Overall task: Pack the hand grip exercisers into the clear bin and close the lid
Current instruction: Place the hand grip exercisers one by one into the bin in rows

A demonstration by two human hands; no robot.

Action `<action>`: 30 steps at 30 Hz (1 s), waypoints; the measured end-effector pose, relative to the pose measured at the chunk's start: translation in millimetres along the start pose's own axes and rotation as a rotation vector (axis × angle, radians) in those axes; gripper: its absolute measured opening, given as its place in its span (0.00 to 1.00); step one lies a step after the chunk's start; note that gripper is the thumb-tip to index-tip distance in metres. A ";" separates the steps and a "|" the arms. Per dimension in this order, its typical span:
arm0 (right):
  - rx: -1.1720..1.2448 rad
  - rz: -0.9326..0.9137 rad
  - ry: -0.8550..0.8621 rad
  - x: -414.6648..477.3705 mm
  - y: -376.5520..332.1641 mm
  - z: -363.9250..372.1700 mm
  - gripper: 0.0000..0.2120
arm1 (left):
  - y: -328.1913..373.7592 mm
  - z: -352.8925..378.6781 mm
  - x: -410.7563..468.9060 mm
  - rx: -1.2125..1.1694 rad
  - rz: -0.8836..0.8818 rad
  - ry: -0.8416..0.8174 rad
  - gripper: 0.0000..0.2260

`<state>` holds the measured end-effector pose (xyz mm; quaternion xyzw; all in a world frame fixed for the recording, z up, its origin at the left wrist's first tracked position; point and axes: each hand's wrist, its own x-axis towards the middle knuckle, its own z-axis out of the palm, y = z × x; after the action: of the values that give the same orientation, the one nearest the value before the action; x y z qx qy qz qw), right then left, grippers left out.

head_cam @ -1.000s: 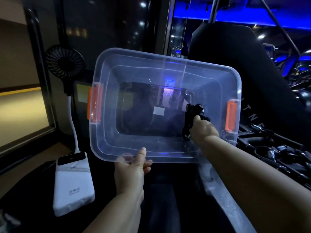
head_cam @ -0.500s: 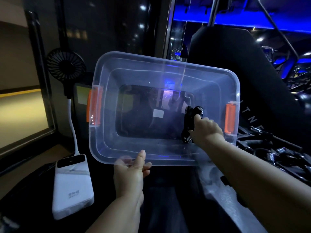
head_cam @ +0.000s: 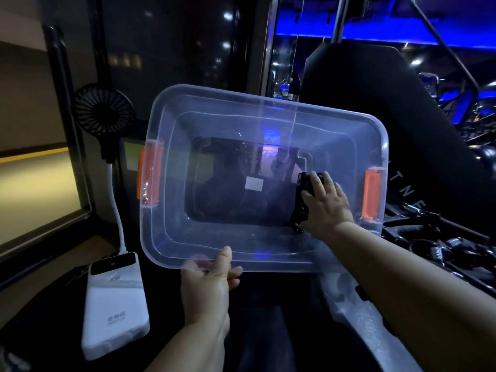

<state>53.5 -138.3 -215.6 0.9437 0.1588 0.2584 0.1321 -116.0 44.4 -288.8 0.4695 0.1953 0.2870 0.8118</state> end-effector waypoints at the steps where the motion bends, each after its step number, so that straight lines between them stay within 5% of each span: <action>1: -0.018 -0.010 -0.023 1.4 0.3 1.7 0.31 | -0.2 0.0 -0.1 0.003 0.003 0.001 0.11; 24: -0.118 -0.025 -0.072 5.4 5.6 -7.9 0.40 | 0.1 0.6 0.4 -0.013 0.033 0.008 0.11; 30: 0.094 -0.006 0.036 -24.3 5.5 -39.2 0.35 | -1.7 0.1 2.6 -0.006 0.036 0.026 0.12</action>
<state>14.2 -145.8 -192.0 0.9436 0.1759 0.2672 0.0853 -113.5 45.4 -290.3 0.4668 0.1964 0.3082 0.8053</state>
